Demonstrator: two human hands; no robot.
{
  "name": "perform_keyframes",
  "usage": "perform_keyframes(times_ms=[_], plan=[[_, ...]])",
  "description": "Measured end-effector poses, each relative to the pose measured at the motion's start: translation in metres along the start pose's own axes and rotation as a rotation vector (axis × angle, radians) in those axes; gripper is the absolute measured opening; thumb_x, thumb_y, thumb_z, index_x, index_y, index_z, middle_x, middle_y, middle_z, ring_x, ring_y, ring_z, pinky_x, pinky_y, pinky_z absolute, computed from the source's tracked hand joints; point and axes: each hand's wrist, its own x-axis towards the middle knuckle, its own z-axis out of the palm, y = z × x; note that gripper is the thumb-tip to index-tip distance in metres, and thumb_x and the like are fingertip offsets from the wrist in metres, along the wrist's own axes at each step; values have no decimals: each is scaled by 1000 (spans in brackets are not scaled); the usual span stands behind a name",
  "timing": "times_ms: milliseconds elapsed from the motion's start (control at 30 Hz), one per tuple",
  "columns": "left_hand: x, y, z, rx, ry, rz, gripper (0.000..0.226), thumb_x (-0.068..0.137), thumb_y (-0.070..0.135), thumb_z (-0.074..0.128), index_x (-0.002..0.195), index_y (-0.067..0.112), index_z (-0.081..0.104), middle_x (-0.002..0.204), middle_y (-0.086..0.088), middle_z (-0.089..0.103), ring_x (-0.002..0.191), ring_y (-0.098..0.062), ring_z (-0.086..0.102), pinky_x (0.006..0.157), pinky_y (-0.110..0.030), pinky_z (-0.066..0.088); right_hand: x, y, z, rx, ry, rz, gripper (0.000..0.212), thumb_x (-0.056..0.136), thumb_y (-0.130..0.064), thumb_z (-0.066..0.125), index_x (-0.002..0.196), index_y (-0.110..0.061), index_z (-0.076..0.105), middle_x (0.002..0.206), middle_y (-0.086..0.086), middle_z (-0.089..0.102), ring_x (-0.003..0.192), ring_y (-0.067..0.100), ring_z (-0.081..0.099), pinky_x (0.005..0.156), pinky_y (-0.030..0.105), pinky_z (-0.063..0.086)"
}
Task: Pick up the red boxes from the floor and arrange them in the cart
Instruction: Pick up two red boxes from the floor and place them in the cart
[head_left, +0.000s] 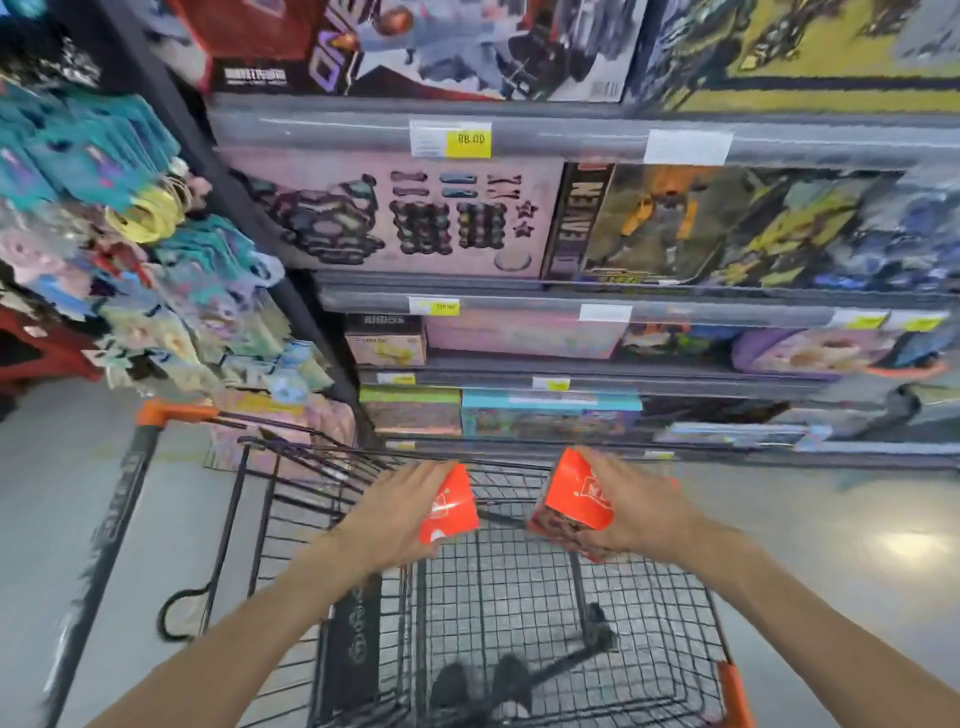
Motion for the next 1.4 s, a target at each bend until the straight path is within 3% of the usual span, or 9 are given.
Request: perform_keyframes(times_ms=[133,233,333,567,767,933,1100,1267,1400], plan=[[13,-15,56,37,-58,-20,106,77,49,76,156,21,11,152,-4,37,136,-28,40,114,-48,32,29,2,59,-121,0,-67,112,75,-94,43,157,-29,3,156,-1,36,140,24,42,114,49,37],[29,-28,102,67,-66,-12,111,73,46,80,156,19,12,151,-6,40,135,-29,43,113,-48,34,53,4,94,-167,-67,-104,106,85,-72,61,159,-26,0,160,3,30,143,27,37,119,49,31],[44,-35,142,75,-96,-13,110,78,45,79,158,16,9,155,-9,34,139,-31,37,116,-48,28,73,8,127,-202,-101,-143,111,83,-53,75,159,-23,0,159,3,32,141,27,38,119,49,31],[86,-56,225,65,-115,-33,112,73,37,85,155,15,11,148,-7,37,132,-31,43,114,-48,33,117,23,190,-252,-142,-147,108,87,-49,72,159,-22,-3,160,6,27,145,28,32,123,47,24],[106,-68,267,32,-103,-53,114,83,32,79,158,19,-7,160,-6,20,146,-29,25,124,-50,14,143,29,217,-256,-147,-154,105,90,-42,72,159,-24,-6,163,4,23,148,27,28,125,46,15],[109,-85,287,-21,-60,-79,116,83,31,79,156,22,-11,154,-5,26,142,-27,29,123,-47,17,159,30,237,-249,-87,-192,104,89,-41,71,159,-23,-3,157,2,29,141,25,35,124,46,23],[105,-82,278,-13,-62,-132,112,87,27,76,158,23,-11,155,-9,24,144,-28,26,124,-46,10,180,27,254,-265,-24,-219,112,81,-44,77,160,-21,0,152,4,36,132,26,42,117,47,31],[106,-88,286,39,-38,-87,115,84,19,78,156,25,-11,152,-9,28,140,-27,30,122,-47,9,202,12,265,-269,36,-265,112,77,-39,81,159,-21,7,148,4,38,129,25,43,114,45,33],[105,-96,286,29,-35,-102,116,82,26,81,157,25,-7,148,-8,29,136,-27,33,123,-48,16,224,0,279,-280,34,-276,113,74,-35,84,158,-19,10,144,6,41,126,29,45,112,46,34]])
